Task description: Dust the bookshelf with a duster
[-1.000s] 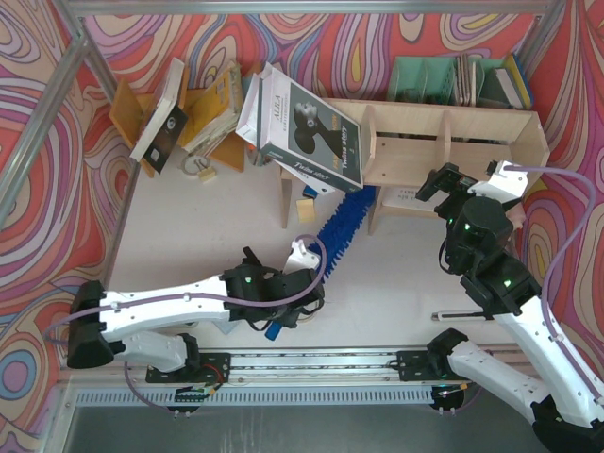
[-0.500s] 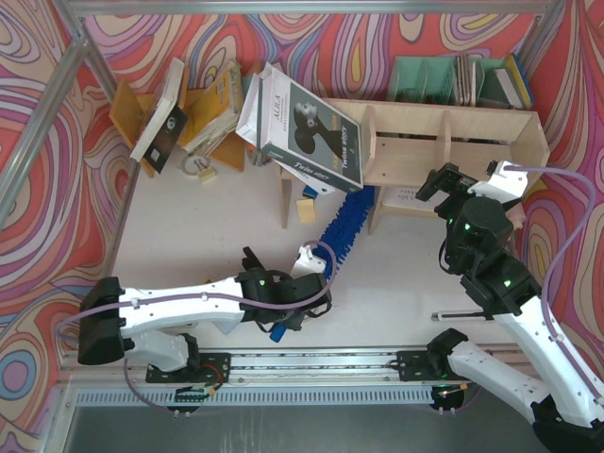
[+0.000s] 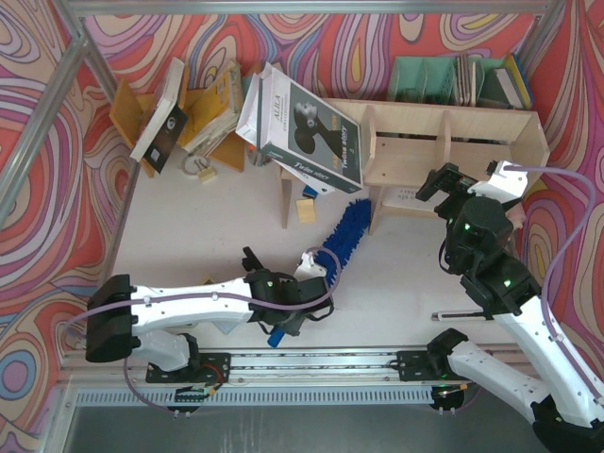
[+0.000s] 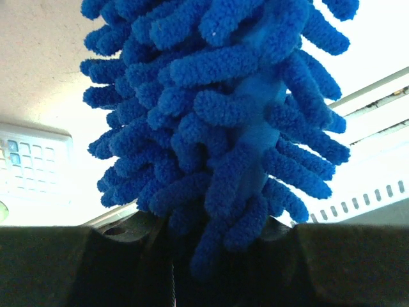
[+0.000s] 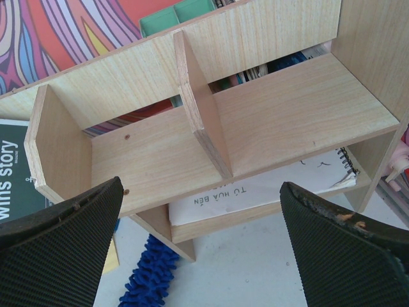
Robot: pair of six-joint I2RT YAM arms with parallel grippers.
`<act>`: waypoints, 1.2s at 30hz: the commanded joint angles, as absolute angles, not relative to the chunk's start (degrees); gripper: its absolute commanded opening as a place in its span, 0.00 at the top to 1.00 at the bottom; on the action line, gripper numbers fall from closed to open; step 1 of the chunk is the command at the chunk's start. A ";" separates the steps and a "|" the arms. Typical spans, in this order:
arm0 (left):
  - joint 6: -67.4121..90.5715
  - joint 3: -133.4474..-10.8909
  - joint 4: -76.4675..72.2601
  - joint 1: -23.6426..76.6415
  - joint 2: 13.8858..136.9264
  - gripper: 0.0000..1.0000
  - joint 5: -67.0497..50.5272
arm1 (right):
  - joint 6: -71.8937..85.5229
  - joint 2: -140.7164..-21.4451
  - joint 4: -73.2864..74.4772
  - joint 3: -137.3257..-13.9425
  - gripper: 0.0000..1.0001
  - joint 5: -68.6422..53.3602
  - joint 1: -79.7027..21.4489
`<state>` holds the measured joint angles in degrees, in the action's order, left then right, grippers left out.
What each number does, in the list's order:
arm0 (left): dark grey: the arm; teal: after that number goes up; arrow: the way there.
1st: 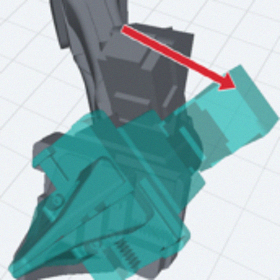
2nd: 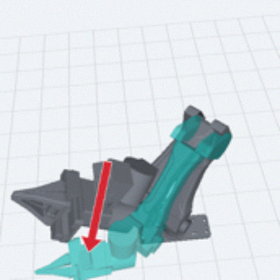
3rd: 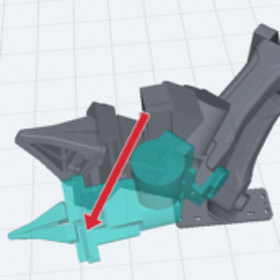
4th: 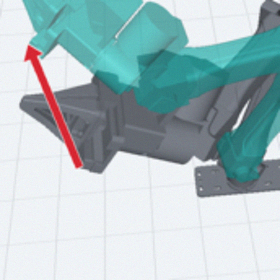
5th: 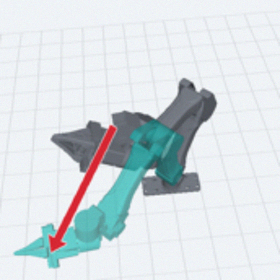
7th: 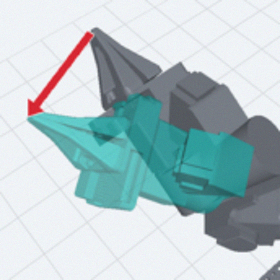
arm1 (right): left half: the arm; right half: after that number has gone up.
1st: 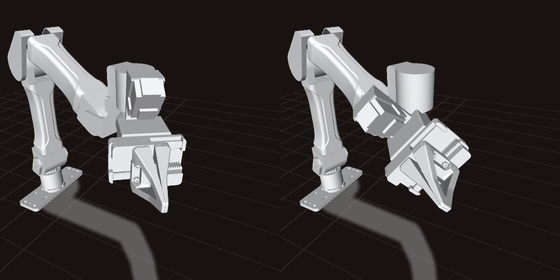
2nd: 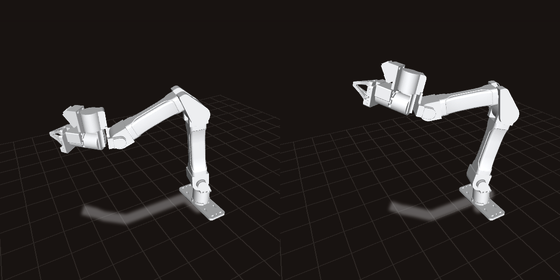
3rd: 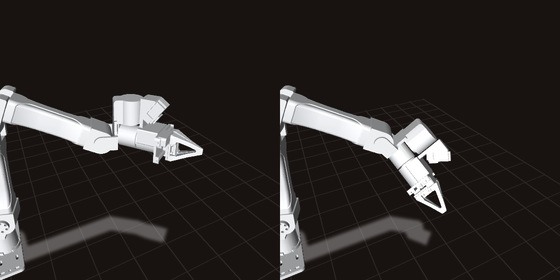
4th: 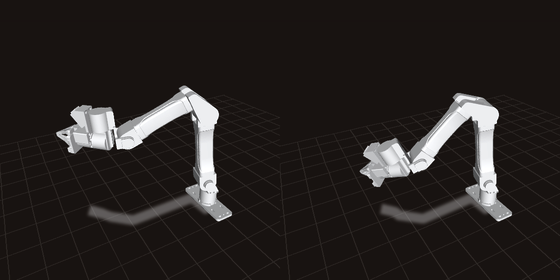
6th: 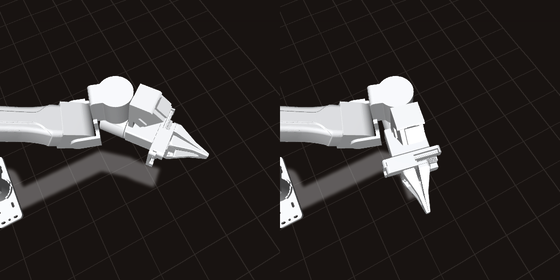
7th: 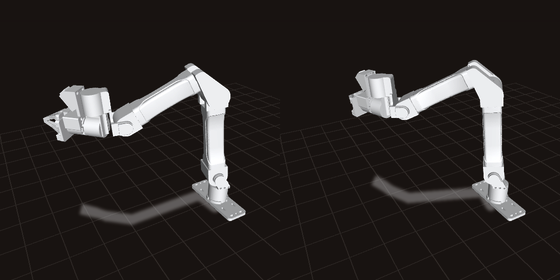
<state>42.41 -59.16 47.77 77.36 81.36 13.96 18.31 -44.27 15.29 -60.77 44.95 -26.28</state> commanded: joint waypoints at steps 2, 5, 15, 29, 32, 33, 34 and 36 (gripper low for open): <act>39.44 -63.39 48.99 77.85 75.51 1.00 13.60 | 18.58 -44.12 15.09 -61.26 0.01 45.27 -26.35; 39.06 -64.22 51.00 77.87 72.18 1.00 13.23 | 18.60 -44.13 15.16 -61.19 0.01 45.36 -26.38; 40.90 -59.30 52.70 77.81 70.20 1.00 13.32 | 18.72 -44.39 14.97 -60.85 0.01 45.05 -26.35; 39.13 -61.01 56.83 77.87 72.78 1.00 8.91 | 19.11 -43.90 15.83 -61.48 0.01 45.08 -26.32; 39.31 -62.33 60.55 77.95 69.96 1.00 9.74 | 18.73 -43.93 15.86 -61.58 0.01 45.58 -26.41; 39.50 -62.99 62.23 78.02 69.09 1.00 10.13 | 18.61 -43.88 15.83 -61.56 0.01 45.68 -26.37; 39.87 -63.50 63.97 78.16 68.34 1.00 10.71 | 18.61 -43.86 15.72 -61.53 0.01 45.70 -26.38; 40.32 -63.88 66.25 78.41 66.33 1.00 11.19 | 18.43 -43.97 15.29 -61.44 0.01 45.70 -26.33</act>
